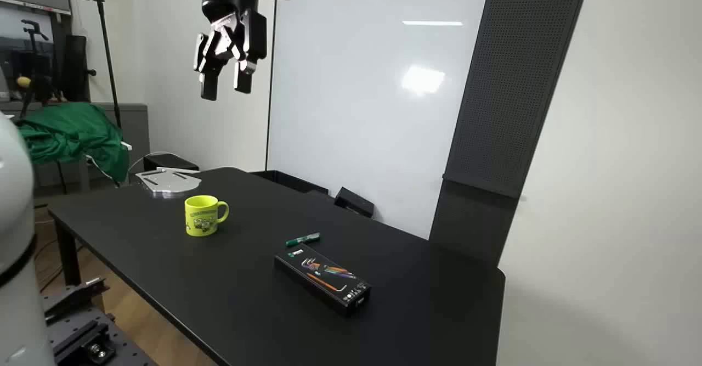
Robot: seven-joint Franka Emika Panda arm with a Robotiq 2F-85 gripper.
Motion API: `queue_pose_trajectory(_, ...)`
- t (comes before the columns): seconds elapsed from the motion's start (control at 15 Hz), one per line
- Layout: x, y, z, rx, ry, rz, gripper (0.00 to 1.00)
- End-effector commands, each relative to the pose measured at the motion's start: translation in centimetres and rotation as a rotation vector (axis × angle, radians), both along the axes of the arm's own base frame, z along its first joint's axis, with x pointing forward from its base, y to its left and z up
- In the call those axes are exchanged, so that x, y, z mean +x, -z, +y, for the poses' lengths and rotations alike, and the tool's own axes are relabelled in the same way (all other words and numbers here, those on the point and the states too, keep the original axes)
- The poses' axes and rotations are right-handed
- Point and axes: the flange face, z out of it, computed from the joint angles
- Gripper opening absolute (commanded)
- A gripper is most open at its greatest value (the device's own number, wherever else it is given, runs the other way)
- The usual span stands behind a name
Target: Put the marker in the green cup
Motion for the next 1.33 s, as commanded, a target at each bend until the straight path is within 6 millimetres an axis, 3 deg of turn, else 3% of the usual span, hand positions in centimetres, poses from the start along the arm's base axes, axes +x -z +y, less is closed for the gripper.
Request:
queue_pose_trajectory(0.0, 0.0, -0.1, 0.0, 0.000, 0.000, 0.000, 1.00)
queue_pose_trajectory(0.53, 0.1, 0.0, 0.1, 0.004, -0.002, -0.004, 1.00)
queue_pose_trajectory(1.13, 2.9, -1.1, 0.3, 0.133, -0.035, -0.334, 1.00)
queue_pose_trajectory(1.27, 3.2, -1.1, 0.3, 0.110, -0.036, -0.310, 1.00)
